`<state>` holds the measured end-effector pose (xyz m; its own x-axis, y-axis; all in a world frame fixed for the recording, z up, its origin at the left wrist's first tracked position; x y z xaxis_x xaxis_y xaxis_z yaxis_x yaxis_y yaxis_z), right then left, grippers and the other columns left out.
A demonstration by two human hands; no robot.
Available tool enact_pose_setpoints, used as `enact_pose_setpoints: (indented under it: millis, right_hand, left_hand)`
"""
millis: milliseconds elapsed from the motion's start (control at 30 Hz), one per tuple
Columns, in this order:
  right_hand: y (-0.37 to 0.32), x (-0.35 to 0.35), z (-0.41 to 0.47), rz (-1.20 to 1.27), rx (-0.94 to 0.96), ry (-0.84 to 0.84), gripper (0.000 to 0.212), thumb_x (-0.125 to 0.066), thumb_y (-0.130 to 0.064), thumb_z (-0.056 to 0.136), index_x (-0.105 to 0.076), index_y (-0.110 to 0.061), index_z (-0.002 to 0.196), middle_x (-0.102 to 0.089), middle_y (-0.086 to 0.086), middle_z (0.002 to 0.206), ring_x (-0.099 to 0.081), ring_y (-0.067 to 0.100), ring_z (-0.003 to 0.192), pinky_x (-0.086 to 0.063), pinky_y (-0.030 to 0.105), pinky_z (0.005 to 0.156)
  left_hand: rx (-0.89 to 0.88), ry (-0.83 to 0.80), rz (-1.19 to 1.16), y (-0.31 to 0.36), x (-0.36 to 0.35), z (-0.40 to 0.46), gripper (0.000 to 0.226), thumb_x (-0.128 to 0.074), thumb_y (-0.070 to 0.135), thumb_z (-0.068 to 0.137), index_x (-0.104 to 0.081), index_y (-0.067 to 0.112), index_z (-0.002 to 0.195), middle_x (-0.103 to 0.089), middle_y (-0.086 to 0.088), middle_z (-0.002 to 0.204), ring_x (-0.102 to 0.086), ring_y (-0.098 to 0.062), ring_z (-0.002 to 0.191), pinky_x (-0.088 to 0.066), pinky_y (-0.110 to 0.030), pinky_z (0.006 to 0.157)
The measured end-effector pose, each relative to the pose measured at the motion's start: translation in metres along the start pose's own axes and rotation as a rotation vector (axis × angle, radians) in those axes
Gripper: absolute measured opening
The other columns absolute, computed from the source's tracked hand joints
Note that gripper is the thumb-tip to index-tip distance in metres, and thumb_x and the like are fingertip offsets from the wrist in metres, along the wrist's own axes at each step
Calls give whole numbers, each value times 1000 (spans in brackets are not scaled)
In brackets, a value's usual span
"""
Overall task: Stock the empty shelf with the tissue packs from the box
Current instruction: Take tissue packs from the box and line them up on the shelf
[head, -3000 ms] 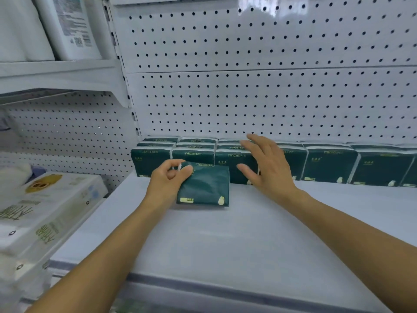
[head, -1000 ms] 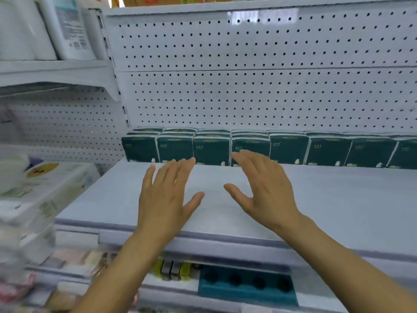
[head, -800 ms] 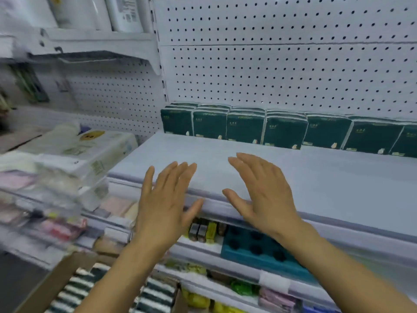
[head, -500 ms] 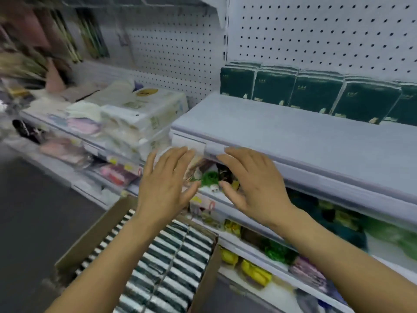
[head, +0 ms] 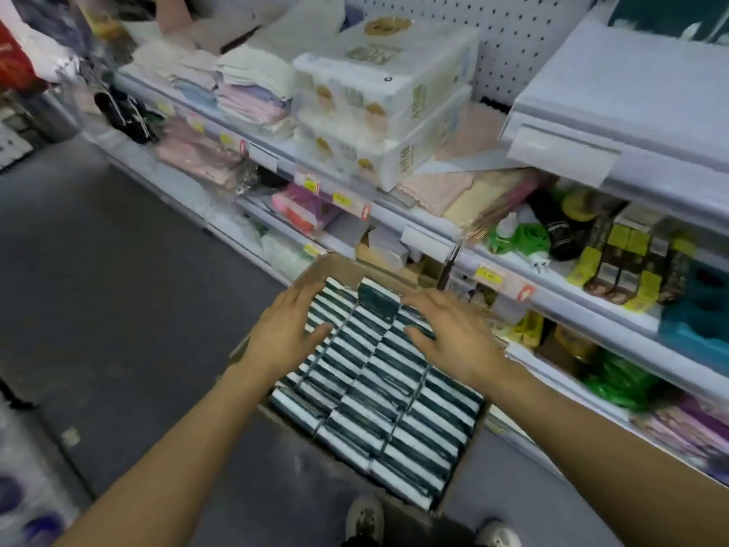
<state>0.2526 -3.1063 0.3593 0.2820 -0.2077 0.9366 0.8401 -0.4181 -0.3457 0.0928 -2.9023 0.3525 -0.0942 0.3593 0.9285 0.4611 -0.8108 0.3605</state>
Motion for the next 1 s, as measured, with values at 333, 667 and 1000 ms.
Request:
enact_pose_setpoints:
  millis: [333,667,1000]
  right_hand:
    - [0,-100,16,37,-178,-349,43,-49,-36,99,-45,-26,140,-46,-1,140,-45,19,128,-48,38,95]
    - [35,-151,65,0,-209,-396,44,-53,-33,97,-47,-20,139,-45,8,140,-41,27,129,-46,41,97]
    - [64,-185,129,-170,-265,-257,48,-55,-27,94,-43,-4,135,-49,23,132,-45,39,123,-43,43,96]
  left_hand:
    - [142,-441,-119,-107,-82,-17,74,-65,39,92,-27,19,152,-39,-10,152,-50,-25,128,-42,-37,105]
    - [121,-817,51,-157,-149,-15,77,-77,28,83,-38,23,148,-39,-2,151,-40,-22,137,-35,-33,111]
    - [183,-533,-275,-158,-172,6,37,-59,42,95,-62,23,127,-63,0,123,-57,-18,113,-45,-29,90]
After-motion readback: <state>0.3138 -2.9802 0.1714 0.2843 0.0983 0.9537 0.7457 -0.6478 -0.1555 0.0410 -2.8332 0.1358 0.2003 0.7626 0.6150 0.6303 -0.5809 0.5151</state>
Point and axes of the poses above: each hand's wrist, its own z-axis towards the middle knuckle, its own x-axis out of the back of the hand, y = z × x, the point moved 2 cm from there along z, towards the middle knuckle
